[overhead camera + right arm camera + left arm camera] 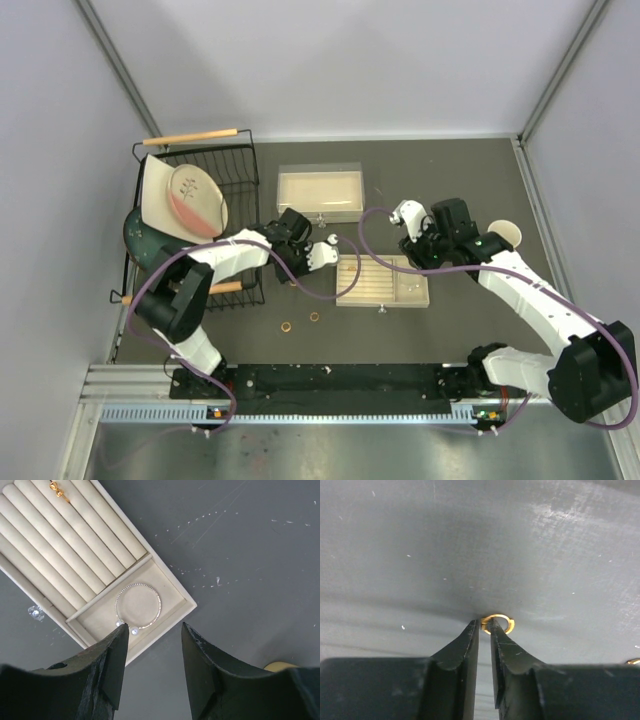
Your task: Organize the mixed jewelry
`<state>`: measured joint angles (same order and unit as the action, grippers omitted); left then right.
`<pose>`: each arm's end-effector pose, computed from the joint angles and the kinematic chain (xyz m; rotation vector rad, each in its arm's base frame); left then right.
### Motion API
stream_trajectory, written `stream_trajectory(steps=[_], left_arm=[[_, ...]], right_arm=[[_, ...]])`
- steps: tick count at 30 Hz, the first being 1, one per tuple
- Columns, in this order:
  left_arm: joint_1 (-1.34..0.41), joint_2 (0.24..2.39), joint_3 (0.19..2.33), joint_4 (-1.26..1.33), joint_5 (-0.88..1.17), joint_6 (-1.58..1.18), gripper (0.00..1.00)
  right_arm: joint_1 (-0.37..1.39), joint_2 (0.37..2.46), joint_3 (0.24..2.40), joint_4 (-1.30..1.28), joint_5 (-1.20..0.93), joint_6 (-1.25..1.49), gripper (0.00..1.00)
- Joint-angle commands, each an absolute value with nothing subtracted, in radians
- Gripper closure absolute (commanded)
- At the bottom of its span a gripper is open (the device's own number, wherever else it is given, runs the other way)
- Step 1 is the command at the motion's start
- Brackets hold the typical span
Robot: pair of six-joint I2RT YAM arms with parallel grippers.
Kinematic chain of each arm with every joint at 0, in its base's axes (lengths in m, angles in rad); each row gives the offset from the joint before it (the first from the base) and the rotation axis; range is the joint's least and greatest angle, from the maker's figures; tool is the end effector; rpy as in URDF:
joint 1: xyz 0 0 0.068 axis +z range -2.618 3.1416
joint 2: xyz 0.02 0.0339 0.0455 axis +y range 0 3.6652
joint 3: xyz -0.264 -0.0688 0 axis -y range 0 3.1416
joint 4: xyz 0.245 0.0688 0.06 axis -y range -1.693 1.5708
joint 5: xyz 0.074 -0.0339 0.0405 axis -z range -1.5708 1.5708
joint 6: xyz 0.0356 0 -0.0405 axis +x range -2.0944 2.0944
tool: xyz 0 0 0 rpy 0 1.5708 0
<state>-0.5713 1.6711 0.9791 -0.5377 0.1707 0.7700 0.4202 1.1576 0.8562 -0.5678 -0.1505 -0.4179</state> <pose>0.2574 -0.1726 0.1632 1.7597 2.1523 -0.1892 0.2135 0.1012 0.2564 -1.0519 2.1964 0.1846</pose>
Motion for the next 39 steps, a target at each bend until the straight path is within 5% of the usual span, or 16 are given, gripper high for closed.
stream_trajectory(steps=[1, 4, 19, 30, 39], left_arm=[[-0.572, 1.674, 0.936, -0.502, 0.178, 0.761, 0.93], [-0.574, 1.642, 0.934, -0.497, 0.189, 0.733, 1.0], [-0.574, 1.436, 1.153, -0.397, 0.27, 0.347, 1.0], [-0.572, 1.434, 1.426, -0.328, 0.174, -0.075, 1.0], [-0.587, 1.41, 1.431, -0.311, 0.092, -0.187, 1.0]], right_arm=[[0.413, 1.132, 0.865, -0.541, -0.156, -0.407, 0.53], [0.408, 1.124, 0.88, -0.541, -0.163, -0.382, 0.53], [0.344, 1.127, 1.126, -0.549, -0.368, -0.201, 0.47], [0.35, 1.219, 1.238, -0.341, -0.575, 0.107, 0.5], [0.416, 1.321, 1.318, -0.265, -0.581, 0.172, 0.5]])
